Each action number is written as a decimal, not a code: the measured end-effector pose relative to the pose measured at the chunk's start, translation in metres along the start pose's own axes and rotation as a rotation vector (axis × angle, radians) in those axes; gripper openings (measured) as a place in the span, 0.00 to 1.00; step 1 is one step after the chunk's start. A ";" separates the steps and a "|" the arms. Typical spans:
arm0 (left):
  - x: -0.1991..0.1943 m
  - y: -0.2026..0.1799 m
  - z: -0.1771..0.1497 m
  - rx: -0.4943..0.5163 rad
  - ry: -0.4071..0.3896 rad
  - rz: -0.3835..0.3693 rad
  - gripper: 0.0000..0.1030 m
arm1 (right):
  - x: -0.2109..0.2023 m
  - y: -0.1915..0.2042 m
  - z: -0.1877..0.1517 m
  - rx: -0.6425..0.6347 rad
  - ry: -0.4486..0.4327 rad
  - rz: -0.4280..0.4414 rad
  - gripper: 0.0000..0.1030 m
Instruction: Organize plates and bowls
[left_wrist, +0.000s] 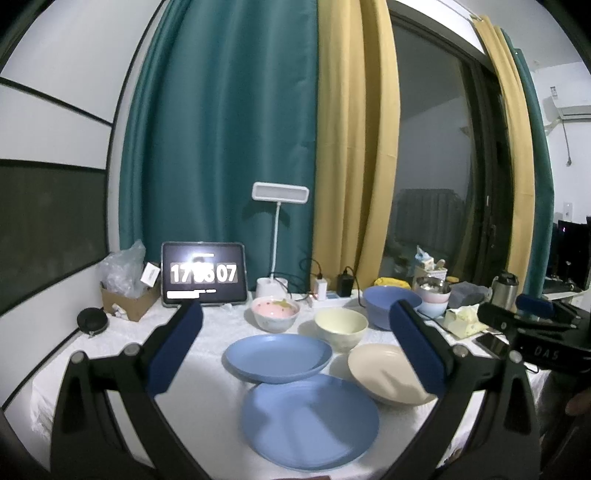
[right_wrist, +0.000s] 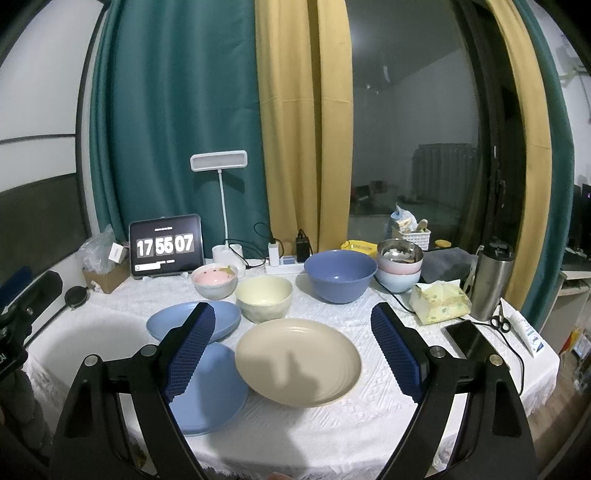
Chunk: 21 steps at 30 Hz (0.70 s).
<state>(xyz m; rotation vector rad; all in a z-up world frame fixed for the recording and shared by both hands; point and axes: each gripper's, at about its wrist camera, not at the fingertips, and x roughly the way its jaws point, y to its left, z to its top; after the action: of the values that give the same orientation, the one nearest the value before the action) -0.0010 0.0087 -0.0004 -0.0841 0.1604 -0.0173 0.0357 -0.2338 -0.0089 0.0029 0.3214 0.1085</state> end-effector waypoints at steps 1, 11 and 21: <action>0.000 0.000 -0.001 0.000 0.000 0.002 0.99 | 0.000 -0.001 0.000 0.002 0.001 0.000 0.87; 0.000 -0.001 -0.001 0.001 -0.001 0.001 0.99 | 0.001 0.001 -0.003 0.001 0.005 0.000 0.87; 0.001 0.000 -0.001 0.001 0.000 0.002 0.99 | 0.002 0.000 -0.004 0.002 0.007 0.001 0.87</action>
<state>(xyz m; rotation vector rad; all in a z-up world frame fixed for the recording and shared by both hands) -0.0005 0.0081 -0.0018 -0.0830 0.1605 -0.0158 0.0363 -0.2338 -0.0131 0.0051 0.3287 0.1094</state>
